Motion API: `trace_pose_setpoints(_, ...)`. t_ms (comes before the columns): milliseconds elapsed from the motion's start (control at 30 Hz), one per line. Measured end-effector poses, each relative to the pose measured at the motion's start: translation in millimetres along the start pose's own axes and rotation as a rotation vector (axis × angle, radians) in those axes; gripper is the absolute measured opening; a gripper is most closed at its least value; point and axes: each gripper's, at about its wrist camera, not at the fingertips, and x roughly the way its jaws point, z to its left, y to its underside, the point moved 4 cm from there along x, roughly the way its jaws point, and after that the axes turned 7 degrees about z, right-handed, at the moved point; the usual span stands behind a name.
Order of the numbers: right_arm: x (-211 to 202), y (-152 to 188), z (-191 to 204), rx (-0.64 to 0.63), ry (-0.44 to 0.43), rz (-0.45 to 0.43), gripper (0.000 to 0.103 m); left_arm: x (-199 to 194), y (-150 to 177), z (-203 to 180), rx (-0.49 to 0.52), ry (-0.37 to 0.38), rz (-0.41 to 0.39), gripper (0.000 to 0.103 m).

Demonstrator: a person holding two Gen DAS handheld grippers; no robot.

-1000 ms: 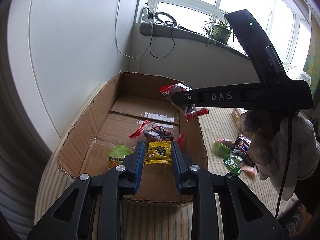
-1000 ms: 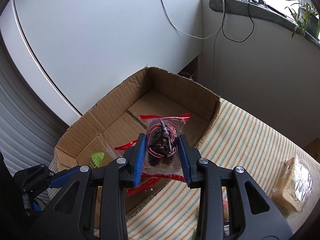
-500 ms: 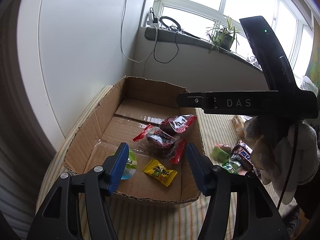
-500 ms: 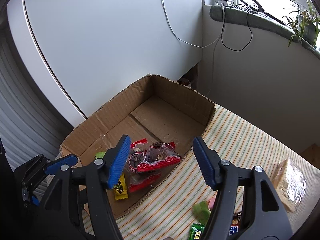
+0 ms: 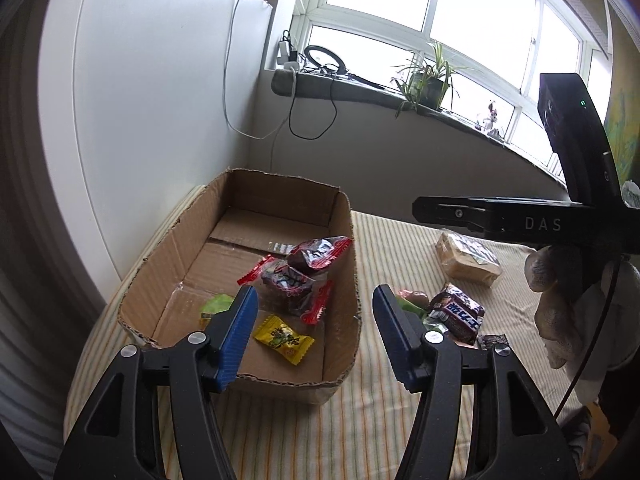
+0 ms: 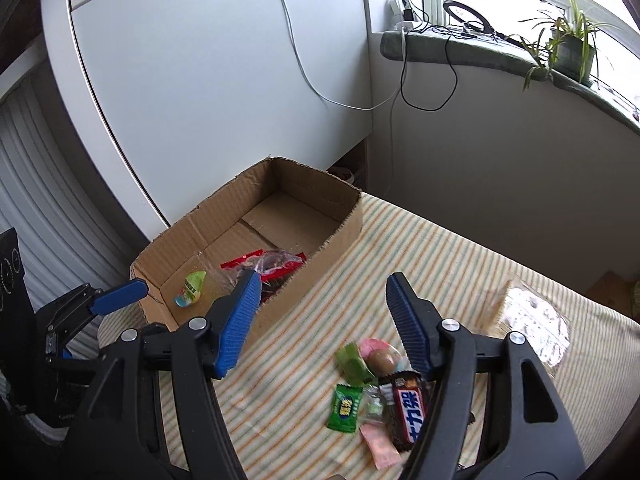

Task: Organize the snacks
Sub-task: 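Move both tools back over the remaining snacks on the table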

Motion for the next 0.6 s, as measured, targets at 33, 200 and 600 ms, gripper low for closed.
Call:
trace_pose_setpoints(33, -6, 5, -6, 0.008, 0.007, -0.003, 0.068, 0, 1, -4, 0.006, 0.004, 0.001, 0.059)
trace_pose_setpoints(200, -31, 32, -36, 0.063, 0.025, -0.011, 0.068, 3, 4, -24, 0.029, 0.032, 0.017, 0.059)
trace_pose_setpoints(600, -44, 109, -70, 0.055, 0.094, 0.072, 0.068, 26, 21, -74, 0.09, 0.098, 0.091, 0.054)
